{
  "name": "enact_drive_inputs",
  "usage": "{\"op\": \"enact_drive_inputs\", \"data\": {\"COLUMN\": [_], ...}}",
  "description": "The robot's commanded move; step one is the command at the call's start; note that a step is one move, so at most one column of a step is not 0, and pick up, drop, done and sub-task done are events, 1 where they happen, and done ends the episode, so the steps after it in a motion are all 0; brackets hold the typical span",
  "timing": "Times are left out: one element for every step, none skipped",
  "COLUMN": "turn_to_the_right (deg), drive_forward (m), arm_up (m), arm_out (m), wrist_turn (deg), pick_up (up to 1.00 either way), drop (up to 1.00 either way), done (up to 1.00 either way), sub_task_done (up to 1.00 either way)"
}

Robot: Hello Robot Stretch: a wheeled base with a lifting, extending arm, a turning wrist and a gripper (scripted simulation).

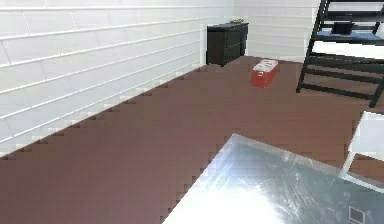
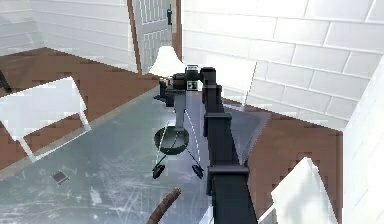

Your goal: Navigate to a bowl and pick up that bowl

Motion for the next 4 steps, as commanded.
{"op": "enact_drive_inputs", "data": {"turn_to_the_right": [0.0,0.0,0.0,0.0], "drive_forward": [0.0,0.0,0.0,0.0], "arm_up": [0.0,0.0,0.0,0.0], "arm_out": [0.0,0.0,0.0,0.0], "wrist_turn": [45.0,45.0,45.0,18.0], "pick_up": [0.0,0.0,0.0,0.0], "drop": [0.0,0.0,0.0,0.0], "done": [0.0,0.0,0.0,0.0], "sub_task_done": [0.0,0.0,0.0,0.0]}}
